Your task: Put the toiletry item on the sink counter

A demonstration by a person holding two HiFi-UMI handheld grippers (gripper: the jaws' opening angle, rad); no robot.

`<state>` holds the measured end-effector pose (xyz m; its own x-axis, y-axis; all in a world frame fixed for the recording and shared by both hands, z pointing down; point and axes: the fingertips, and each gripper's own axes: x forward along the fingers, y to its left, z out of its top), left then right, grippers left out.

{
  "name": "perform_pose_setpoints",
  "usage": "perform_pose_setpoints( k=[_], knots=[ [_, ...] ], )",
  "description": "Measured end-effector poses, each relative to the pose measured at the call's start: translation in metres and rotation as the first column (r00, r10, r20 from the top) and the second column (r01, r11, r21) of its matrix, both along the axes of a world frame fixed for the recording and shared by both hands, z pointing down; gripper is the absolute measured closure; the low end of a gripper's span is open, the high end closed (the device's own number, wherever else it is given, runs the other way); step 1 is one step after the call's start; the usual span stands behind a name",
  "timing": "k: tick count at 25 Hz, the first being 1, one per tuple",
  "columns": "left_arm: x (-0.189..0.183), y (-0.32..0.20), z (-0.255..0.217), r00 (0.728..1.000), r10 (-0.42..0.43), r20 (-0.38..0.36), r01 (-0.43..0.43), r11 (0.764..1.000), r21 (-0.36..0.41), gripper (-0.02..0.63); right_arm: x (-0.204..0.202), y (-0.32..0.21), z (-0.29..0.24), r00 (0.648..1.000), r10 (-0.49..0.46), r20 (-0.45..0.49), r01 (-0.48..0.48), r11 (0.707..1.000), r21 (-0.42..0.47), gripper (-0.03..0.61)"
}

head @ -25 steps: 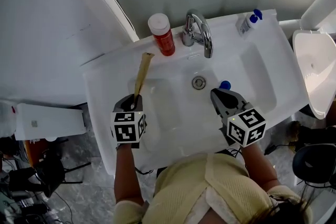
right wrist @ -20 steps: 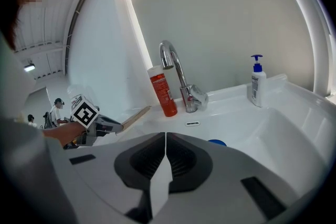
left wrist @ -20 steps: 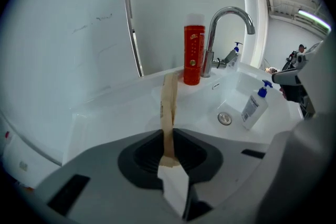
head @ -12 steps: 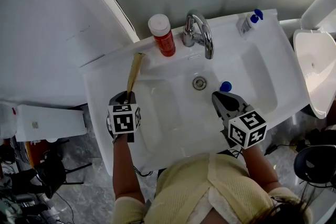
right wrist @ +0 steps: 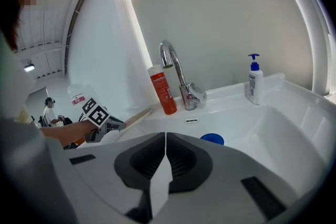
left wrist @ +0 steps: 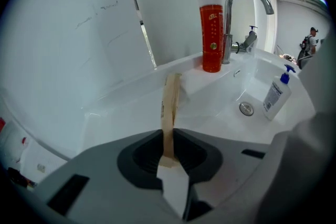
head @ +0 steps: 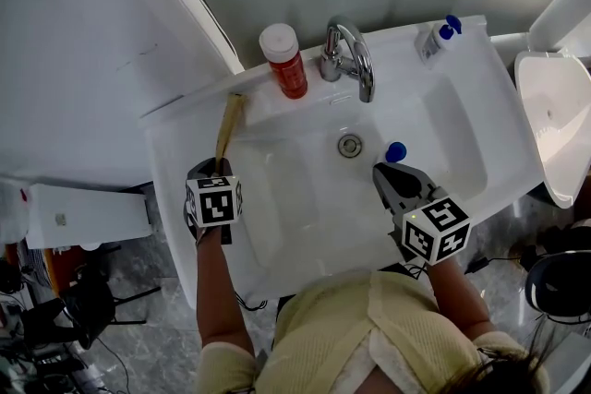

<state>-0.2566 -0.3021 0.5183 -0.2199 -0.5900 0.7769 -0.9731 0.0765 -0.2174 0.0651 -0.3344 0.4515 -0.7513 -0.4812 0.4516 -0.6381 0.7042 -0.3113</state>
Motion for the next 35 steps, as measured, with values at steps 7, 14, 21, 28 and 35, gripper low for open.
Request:
perform_pose_setpoints(
  k=[7, 14, 21, 28, 35],
  knots=[
    [-0.012, 0.001, -0.002, 0.998, -0.06, 0.024, 0.059, 0.998, 0.029, 0.487, 0.001, 0.004, -0.001, 1.0, 0.0, 0.0, 0.0, 1.0, 0.001, 0.549],
    [-0.016, 0.001, -0.013, 0.997, -0.07, 0.03, 0.068, 0.994, 0.084, 0.457, -0.005, 0.01, -0.002, 1.0, -0.009, 0.002, 0.009, 1.0, 0.003, 0.549],
    [-0.014, 0.012, -0.016, 0.998, -0.056, 0.028, 0.054, 0.994, 0.092, 0.456, -0.016, 0.02, -0.005, 1.0, -0.026, 0.003, 0.026, 1.0, 0.006, 0.549],
    [-0.009, 0.025, -0.025, 0.998, -0.046, 0.036, 0.041, 0.992, 0.122, 0.456, -0.022, 0.034, -0.008, 0.999, -0.039, 0.005, 0.039, 0.999, 0.017, 0.549],
    [0.01, 0.042, -0.043, 1.0, -0.012, 0.001, 0.012, 0.984, 0.179, 0.463, -0.026, 0.048, -0.013, 0.999, -0.041, 0.011, 0.041, 0.999, 0.03, 0.549]
  ],
)
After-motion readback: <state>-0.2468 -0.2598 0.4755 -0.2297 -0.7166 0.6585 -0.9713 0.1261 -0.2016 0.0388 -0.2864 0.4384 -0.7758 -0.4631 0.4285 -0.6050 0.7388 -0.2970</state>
